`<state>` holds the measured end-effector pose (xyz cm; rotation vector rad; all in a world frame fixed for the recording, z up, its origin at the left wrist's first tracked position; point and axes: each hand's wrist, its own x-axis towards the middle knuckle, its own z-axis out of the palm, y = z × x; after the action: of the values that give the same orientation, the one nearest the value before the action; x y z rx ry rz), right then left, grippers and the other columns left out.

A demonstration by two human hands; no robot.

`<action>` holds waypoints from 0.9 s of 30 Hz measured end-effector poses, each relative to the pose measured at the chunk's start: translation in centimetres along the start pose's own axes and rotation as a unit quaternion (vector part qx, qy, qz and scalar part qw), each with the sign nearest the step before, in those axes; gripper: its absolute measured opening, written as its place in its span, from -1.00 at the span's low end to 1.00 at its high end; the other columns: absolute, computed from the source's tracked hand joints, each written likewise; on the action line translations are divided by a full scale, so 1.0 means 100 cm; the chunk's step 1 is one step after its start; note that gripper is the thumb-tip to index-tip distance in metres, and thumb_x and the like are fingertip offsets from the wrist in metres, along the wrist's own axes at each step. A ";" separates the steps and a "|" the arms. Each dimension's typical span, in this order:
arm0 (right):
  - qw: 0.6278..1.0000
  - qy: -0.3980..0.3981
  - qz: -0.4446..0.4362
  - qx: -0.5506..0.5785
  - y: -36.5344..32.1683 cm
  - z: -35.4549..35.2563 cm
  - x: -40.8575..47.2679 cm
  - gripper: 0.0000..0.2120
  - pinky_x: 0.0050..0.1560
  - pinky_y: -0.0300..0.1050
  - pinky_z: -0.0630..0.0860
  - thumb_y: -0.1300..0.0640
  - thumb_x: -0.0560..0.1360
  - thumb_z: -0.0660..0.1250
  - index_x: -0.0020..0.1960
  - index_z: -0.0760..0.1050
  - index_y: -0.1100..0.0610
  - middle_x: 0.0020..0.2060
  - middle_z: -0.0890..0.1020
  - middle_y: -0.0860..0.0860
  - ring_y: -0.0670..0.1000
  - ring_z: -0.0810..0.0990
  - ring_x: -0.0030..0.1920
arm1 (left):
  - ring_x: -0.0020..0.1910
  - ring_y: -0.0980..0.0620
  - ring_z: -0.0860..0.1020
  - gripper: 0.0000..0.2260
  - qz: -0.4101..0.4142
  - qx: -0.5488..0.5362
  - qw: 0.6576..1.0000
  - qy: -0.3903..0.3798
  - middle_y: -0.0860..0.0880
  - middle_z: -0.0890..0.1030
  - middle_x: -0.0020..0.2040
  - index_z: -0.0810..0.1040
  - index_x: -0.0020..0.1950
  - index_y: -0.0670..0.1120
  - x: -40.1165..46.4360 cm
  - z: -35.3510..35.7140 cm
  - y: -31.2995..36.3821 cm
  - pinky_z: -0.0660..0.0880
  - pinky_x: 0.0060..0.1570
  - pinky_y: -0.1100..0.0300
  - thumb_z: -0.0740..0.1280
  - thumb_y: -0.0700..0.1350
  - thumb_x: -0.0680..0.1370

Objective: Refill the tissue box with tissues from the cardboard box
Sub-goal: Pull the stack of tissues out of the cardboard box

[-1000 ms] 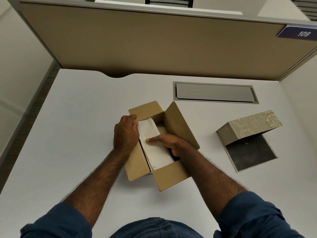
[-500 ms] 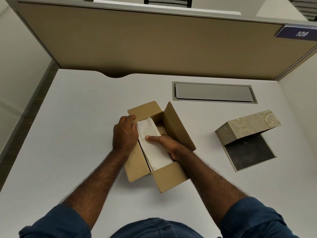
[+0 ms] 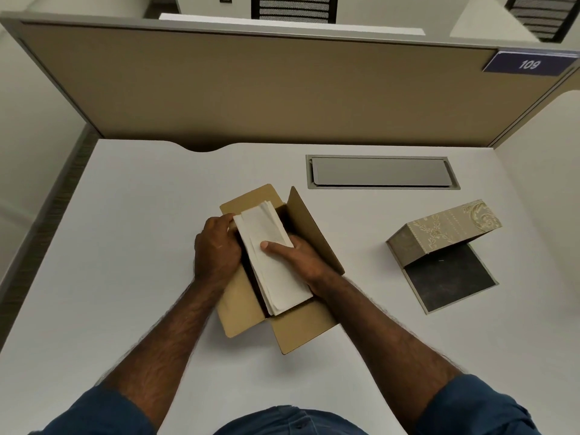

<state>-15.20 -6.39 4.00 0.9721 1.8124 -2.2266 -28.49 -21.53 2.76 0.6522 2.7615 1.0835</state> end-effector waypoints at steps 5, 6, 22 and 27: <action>0.999 0.012 -0.036 -0.009 -0.021 0.002 -0.015 -0.38 0.17 0.14 0.74 -0.36 0.39 0.55 0.29 0.58 -0.01 0.10 0.79 0.02 0.10 0.79 0.09 | 0.17 -0.28 0.60 -0.72 0.037 0.005 0.999 0.036 -0.22 0.61 0.24 0.58 0.35 -0.18 0.007 -0.007 -0.006 0.58 0.15 -0.19 0.34 -0.16 0.65; 0.999 0.012 -0.041 -0.006 -0.026 0.002 -0.018 -0.35 0.20 0.18 0.73 -0.39 0.37 0.54 0.30 0.58 -0.02 0.10 0.78 0.02 0.11 0.79 0.10 | 0.16 -0.28 0.61 -0.73 0.040 0.011 0.998 0.042 -0.23 0.61 0.23 0.58 0.35 -0.19 0.010 -0.008 -0.008 0.58 0.15 -0.17 0.33 -0.16 0.66; 0.989 0.008 -0.034 0.146 -0.056 -0.009 -0.098 -0.39 -0.06 -0.06 0.72 -0.31 0.48 0.45 0.38 0.58 0.05 0.06 0.78 0.08 0.08 0.80 0.00 | 0.07 0.08 0.65 -0.59 0.008 -0.174 0.984 0.043 0.11 0.67 0.02 0.63 0.10 0.05 -0.036 -0.043 0.083 0.51 -0.02 0.33 0.16 0.30 0.65; 0.986 0.025 -0.033 0.160 -0.049 -0.015 -0.122 -0.42 -0.04 -0.04 0.72 -0.33 0.46 0.48 0.32 0.62 0.02 0.07 0.80 0.09 0.11 0.81 0.02 | -0.03 0.09 0.74 -0.36 -0.139 -0.392 0.905 -0.091 0.13 0.73 -0.02 0.61 0.10 0.32 -0.071 -0.040 0.124 0.68 -0.13 0.19 0.12 0.69 0.31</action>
<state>-7.28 -7.35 14.54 1.0398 1.5532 -2.6136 -18.72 -18.94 13.66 0.2167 1.9119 1.7624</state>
